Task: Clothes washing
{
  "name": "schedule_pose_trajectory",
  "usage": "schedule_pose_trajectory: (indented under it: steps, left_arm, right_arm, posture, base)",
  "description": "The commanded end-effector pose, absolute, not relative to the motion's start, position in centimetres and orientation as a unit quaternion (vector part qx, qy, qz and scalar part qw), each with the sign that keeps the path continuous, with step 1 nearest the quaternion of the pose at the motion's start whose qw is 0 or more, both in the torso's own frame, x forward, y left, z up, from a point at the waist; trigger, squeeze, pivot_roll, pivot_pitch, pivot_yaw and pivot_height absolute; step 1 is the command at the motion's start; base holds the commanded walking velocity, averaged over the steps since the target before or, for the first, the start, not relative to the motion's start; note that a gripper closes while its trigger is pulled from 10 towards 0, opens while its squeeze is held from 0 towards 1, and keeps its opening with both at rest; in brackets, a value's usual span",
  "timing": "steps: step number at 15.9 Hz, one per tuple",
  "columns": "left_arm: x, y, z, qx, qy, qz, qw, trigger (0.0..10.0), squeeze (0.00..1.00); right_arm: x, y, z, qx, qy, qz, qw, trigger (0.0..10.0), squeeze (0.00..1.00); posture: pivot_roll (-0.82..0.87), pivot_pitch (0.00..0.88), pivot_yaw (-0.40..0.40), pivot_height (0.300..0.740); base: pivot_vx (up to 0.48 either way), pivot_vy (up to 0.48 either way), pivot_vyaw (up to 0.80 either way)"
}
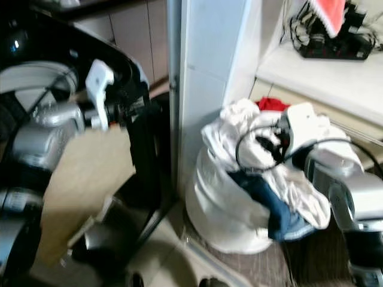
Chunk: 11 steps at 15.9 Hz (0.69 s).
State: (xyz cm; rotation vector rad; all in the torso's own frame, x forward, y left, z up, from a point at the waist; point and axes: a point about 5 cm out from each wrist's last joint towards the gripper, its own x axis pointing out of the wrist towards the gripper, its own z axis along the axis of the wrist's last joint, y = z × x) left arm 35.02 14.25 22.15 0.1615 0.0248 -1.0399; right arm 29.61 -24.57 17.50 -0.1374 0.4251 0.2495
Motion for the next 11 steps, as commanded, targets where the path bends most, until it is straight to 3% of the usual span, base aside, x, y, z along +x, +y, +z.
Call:
schedule_pose_trajectory:
  steps: [1,5,7,9,10,11]
  left_arm:
    - [32.9,12.5,23.5,0.073,-0.003,-0.572,0.817,10.0,0.0]
    - [30.0,10.9,23.2,0.047,0.014,-0.623,0.781,10.0,0.0]
    - [28.9,10.1,22.7,0.037,0.029,-0.632,0.773,10.0,0.0]
    - [28.4,9.6,22.6,0.023,0.031,-0.626,0.779,10.0,0.0]
    - [28.3,9.3,22.4,0.018,0.03,-0.622,0.782,10.0,0.0]
    - [28.2,9.0,22.3,0.01,0.021,-0.614,0.789,10.0,0.0]
  right_arm:
    - [29.8,-25.2,17.1,-0.053,0.225,0.119,0.966,10.0,1.0]
    - [29.5,-24.4,16.3,-0.018,0.236,0.189,0.953,10.0,1.0]
    - [29.0,-23.8,15.2,-0.028,0.262,0.23,0.937,10.0,0.0]
    - [29.0,-24.6,14.0,-0.07,0.289,0.21,0.931,10.0,0.0]
    - [29.1,-24.8,13.7,-0.072,0.291,0.203,0.932,4.9,0.0]
    - [29.3,-25.1,13.4,-0.069,0.29,0.194,0.935,2.5,0.0]
  posture:
    - [-0.12,0.059,0.0,0.74]
    - [-0.11,0.06,-0.005,0.74]
    - [-0.12,0.061,-0.006,0.74]
    - [-0.12,0.062,-0.008,0.74]
    - [-0.11,0.062,-0.008,0.74]
    - [-0.12,0.062,-0.004,0.74]
  base:
    - [0.0,0.0,0.0]
    - [0.0,0.0,0.0]
    - [0.0,0.0,0.0]
    - [0.0,0.0,0.0]
    - [0.0,0.0,0.0]
    - [0.0,0.0,0.0]
